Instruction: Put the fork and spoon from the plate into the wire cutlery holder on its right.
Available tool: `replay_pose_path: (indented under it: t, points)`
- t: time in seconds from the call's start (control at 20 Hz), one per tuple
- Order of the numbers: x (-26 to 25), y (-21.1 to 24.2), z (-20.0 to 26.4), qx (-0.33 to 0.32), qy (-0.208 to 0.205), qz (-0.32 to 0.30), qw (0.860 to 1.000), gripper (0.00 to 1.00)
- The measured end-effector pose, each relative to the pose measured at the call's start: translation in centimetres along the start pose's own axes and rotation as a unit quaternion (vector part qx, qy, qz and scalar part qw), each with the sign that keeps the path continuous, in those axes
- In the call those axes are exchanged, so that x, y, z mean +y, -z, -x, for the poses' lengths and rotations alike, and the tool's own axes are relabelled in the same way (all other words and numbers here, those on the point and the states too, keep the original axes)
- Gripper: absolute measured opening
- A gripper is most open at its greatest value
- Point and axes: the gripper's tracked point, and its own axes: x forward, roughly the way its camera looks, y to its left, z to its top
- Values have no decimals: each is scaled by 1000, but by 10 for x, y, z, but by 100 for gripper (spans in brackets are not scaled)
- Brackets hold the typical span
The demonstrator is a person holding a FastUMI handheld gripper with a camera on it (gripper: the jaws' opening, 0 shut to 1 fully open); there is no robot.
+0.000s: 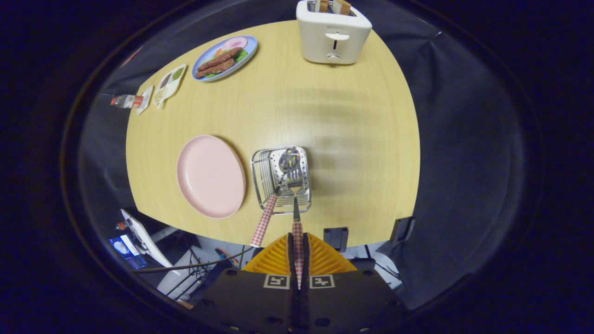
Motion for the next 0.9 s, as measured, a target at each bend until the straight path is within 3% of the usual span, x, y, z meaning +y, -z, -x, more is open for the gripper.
replay_pose_path:
  t: [0.35, 0.65, 0.8, 0.9]
  points:
    - [1, -13, -13, 19, -3, -21, 1000, 2]
    - [4, -26, -12, -4, -16, -37, 999, 15]
    - [11, -40, 3, -57, -35, -31, 997, 38]
    - [14, -50, 16, -109, -31, -15, 993, 60]
